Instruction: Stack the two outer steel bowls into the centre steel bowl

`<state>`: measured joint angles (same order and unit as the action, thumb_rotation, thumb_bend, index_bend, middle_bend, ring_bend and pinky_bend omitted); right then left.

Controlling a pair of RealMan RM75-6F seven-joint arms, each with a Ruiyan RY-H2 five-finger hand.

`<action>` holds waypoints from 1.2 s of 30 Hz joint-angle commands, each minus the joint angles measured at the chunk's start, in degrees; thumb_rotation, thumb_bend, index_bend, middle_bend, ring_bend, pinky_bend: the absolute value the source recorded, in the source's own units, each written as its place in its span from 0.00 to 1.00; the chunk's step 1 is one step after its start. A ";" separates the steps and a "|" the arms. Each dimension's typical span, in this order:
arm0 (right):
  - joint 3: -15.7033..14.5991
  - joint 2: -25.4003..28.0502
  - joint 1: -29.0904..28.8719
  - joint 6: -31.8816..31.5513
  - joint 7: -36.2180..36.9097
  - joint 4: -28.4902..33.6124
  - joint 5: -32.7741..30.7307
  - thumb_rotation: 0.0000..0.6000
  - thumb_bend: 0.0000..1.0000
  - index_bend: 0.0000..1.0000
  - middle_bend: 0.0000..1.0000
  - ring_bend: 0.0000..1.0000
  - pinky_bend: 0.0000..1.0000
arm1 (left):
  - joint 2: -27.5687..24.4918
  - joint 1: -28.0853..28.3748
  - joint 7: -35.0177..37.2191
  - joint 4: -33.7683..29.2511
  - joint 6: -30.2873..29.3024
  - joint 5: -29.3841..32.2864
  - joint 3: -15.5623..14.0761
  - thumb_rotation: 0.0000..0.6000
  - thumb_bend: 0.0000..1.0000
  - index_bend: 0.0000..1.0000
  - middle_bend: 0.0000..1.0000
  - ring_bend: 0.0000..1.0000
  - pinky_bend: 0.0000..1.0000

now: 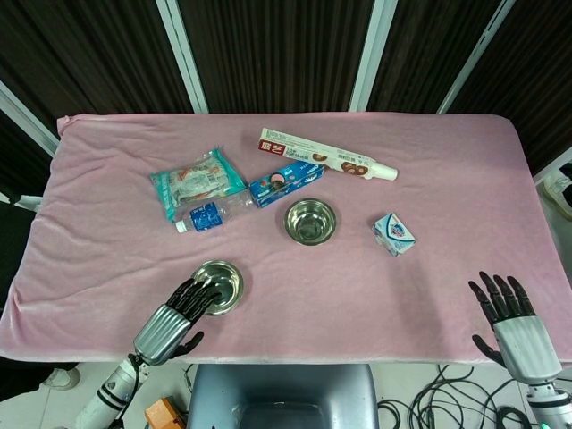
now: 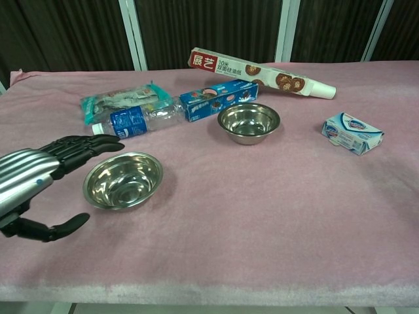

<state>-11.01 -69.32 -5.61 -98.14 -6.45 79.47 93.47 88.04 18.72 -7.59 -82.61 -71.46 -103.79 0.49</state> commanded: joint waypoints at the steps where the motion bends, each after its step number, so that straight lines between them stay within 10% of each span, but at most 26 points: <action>1: 0.42 0.30 0.61 -0.41 1.08 -0.68 0.43 1.00 0.30 0.00 0.00 0.00 0.00 | 1.50 0.82 -1.23 1.32 0.97 1.61 0.95 1.00 0.40 0.10 0.00 0.00 0.04; 15: 3.56 1.76 2.81 -1.00 8.34 -2.96 1.35 1.00 0.30 0.01 0.00 0.00 0.00 | 9.05 3.44 -2.54 9.60 5.51 8.92 1.43 1.00 0.39 0.21 0.00 0.00 0.04; 26: 5.23 1.96 3.97 -0.45 10.83 -4.21 1.65 1.00 0.29 0.01 0.00 0.00 0.00 | 15.94 5.16 5.99 20.03 -3.39 5.37 1.60 1.00 0.55 0.77 0.17 0.00 0.04; 36: 6.17 3.40 6.55 -5.42 16.55 -5.06 3.80 1.00 0.29 0.02 0.00 0.00 0.00 | 19.11 7.58 14.54 24.66 -12.17 3.16 3.57 1.00 0.58 0.80 0.22 0.01 0.04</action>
<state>-5.09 -66.19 0.40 -102.80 9.44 74.74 96.75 106.47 25.40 5.64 -58.01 -82.73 -100.47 3.04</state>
